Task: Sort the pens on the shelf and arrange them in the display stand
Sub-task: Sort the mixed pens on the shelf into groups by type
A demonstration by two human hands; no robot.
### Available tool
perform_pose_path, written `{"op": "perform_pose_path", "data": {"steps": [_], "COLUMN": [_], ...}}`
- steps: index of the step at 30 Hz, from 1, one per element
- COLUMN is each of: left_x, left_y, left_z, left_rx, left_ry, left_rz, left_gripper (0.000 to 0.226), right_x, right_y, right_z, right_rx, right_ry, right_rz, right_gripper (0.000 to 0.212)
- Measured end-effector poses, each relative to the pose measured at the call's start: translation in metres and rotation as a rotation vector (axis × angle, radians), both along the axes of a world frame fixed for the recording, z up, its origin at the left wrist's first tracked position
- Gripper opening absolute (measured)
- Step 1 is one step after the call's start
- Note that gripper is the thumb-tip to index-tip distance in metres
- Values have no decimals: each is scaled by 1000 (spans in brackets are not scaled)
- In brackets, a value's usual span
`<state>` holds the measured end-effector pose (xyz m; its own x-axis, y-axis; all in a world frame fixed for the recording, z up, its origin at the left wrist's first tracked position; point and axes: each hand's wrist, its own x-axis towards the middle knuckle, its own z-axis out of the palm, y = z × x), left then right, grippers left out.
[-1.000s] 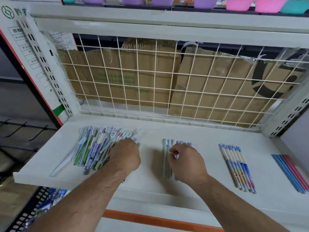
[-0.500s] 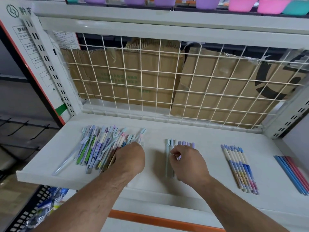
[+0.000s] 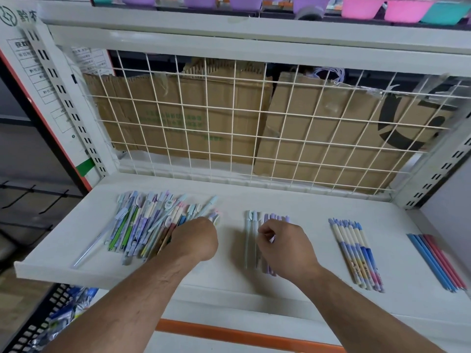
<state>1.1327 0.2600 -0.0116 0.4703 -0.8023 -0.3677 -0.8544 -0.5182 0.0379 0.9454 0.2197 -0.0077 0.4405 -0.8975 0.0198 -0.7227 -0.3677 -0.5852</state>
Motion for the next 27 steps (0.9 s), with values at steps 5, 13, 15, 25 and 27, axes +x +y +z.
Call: {"op": "perform_pose_path", "data": {"steps": [5,13,15,25,27], "left_x": [4,-32,-48,-137,-157], "left_y": [-8,-14,-16,-46,-53], "left_z": [12,20,23,20,18], "left_rx": [-216,-421,-431,-414,-412], "left_ry": [440,1156,1206,1270,1276], "left_rz": [242,467,449,365,368], "left_gripper": [18,15,16,20,18], "right_x": [-6,-15,-21,-87,-105], "right_y": [-3,-2,-2,-19,-23], "right_z": [-5,8,9,5,2], "right_rx": [16,173,235,322,312], "right_ry": [-31,-233,-290,-351,-345], "right_rz": [-9,35,32,-132,-165], "right_gripper": [16,14,16,18,18]}}
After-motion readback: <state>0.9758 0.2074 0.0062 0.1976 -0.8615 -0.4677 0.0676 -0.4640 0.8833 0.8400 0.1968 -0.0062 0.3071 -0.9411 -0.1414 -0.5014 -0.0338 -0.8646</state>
